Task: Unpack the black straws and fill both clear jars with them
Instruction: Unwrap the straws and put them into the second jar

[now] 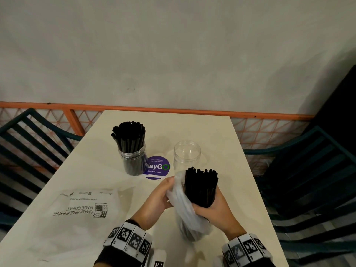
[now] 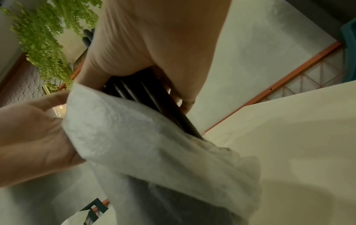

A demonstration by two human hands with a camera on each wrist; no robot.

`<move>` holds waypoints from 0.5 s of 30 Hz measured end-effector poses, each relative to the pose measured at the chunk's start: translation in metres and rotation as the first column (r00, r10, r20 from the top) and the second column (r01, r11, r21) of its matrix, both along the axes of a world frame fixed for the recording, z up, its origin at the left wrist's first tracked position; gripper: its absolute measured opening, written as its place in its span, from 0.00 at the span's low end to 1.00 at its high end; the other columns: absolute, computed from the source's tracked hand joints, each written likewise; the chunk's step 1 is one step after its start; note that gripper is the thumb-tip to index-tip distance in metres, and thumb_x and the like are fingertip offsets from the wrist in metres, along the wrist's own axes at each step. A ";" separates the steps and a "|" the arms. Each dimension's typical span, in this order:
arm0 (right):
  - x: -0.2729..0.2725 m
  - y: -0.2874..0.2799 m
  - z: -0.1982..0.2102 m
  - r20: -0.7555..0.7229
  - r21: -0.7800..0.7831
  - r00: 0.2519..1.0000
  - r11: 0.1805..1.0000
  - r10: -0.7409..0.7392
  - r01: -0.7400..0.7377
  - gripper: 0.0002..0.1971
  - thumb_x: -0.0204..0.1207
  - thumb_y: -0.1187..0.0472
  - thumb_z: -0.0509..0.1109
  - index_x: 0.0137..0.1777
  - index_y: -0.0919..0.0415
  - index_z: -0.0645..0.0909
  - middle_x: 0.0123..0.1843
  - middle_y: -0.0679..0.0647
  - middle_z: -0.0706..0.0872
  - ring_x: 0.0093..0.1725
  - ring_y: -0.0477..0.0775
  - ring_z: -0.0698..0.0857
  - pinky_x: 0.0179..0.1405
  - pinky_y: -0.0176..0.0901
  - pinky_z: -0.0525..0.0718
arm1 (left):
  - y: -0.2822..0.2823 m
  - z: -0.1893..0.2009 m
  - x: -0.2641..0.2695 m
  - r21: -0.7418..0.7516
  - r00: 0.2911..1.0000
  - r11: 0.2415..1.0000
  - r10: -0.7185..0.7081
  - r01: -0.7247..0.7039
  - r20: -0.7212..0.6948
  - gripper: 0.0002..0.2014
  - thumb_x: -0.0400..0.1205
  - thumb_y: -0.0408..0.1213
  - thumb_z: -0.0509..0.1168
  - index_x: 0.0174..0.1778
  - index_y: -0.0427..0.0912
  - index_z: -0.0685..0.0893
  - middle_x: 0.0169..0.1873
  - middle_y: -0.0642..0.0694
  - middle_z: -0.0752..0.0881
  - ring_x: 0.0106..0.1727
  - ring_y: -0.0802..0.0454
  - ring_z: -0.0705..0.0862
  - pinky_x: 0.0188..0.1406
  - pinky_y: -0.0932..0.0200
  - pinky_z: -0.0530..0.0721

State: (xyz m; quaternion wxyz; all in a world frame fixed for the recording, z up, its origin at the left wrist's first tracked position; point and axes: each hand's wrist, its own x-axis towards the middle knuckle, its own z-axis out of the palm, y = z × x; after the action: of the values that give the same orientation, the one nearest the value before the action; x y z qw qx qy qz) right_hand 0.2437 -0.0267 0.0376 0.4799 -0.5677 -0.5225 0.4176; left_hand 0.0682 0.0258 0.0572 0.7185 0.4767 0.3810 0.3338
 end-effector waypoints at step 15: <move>0.016 -0.005 -0.026 0.136 -0.313 0.862 0.847 0.488 -0.430 0.56 0.55 0.57 0.85 0.76 0.40 0.51 0.73 0.35 0.68 0.71 0.30 0.69 0.66 0.26 0.72 | 0.003 -0.012 -0.009 -0.219 0.962 0.959 0.219 -0.181 0.165 0.13 0.82 0.29 0.50 0.50 0.36 0.81 0.38 0.40 0.85 0.38 0.50 0.85 0.43 0.54 0.79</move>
State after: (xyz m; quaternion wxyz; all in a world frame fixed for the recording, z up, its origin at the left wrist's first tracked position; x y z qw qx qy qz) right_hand 0.2595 -0.0318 0.0118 0.2251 -0.5268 -0.6287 0.5259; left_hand 0.0595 0.0286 0.0455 0.7580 0.3268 0.3899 0.4082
